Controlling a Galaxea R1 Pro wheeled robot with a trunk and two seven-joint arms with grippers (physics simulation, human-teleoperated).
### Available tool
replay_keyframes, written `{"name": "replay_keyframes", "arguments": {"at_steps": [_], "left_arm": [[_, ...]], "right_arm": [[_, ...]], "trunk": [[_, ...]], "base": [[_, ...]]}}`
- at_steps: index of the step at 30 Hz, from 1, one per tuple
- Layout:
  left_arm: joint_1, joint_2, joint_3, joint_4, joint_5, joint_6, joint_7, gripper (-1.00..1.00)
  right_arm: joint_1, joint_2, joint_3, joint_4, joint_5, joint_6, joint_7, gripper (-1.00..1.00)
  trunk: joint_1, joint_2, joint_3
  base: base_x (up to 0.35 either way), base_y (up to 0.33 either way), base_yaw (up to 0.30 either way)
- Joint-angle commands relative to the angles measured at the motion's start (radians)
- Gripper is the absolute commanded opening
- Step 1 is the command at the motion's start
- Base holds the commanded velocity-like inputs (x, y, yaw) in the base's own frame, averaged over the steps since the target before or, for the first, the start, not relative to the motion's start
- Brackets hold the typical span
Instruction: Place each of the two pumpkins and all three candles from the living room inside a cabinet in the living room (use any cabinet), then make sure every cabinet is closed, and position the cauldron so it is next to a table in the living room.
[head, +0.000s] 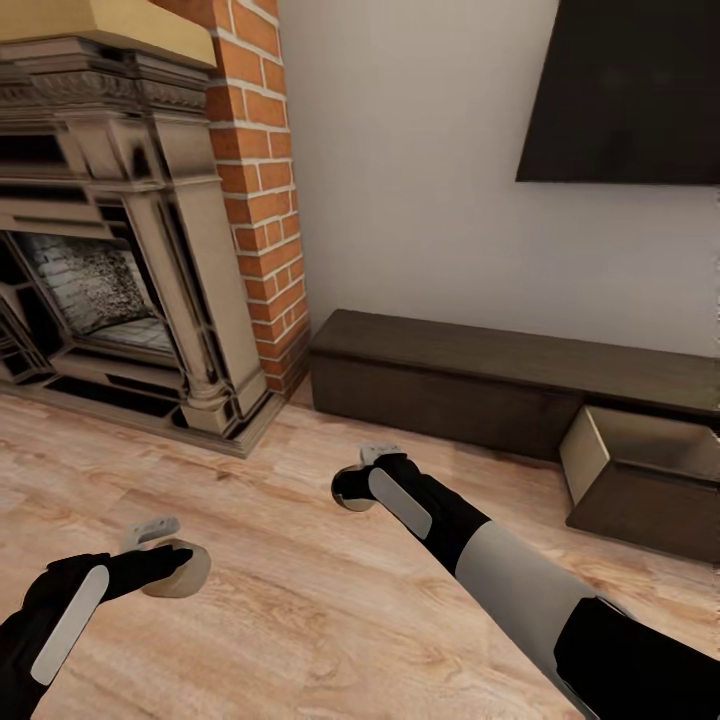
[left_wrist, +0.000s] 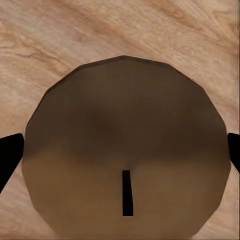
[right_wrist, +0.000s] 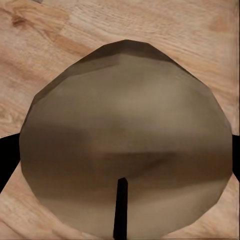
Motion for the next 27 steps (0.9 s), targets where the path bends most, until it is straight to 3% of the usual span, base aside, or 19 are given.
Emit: {"name": "replay_keyframes", "arguments": {"at_steps": [1, 21, 27], "left_arm": [[0.0, 0.0, 0.0, -0.002, 0.007, 0.005, 0.006, -1.0], [0.0, 0.0, 0.0, -0.002, 0.006, 0.005, 0.006, -1.0], [0.0, 0.001, 0.001, -0.002, 0.005, 0.005, 0.006, -1.0]], "right_arm": [[0.0, -0.001, 0.004, -0.002, -0.01, -0.002, -0.009, -1.0], [0.006, -0.001, 0.006, -0.002, -0.009, -0.024, 0.029, -1.0], [0.006, 0.0, 0.007, -0.002, -0.01, -0.022, 0.025, -1.0]], "trunk": [[0.0, 0.0, -0.001], [0.0, 0.0, -0.001], [0.0, 0.0, 0.004]], "base": [[-0.031, -0.288, -0.005], [-0.015, -0.291, 0.0], [-0.046, -0.088, -0.08]]}}
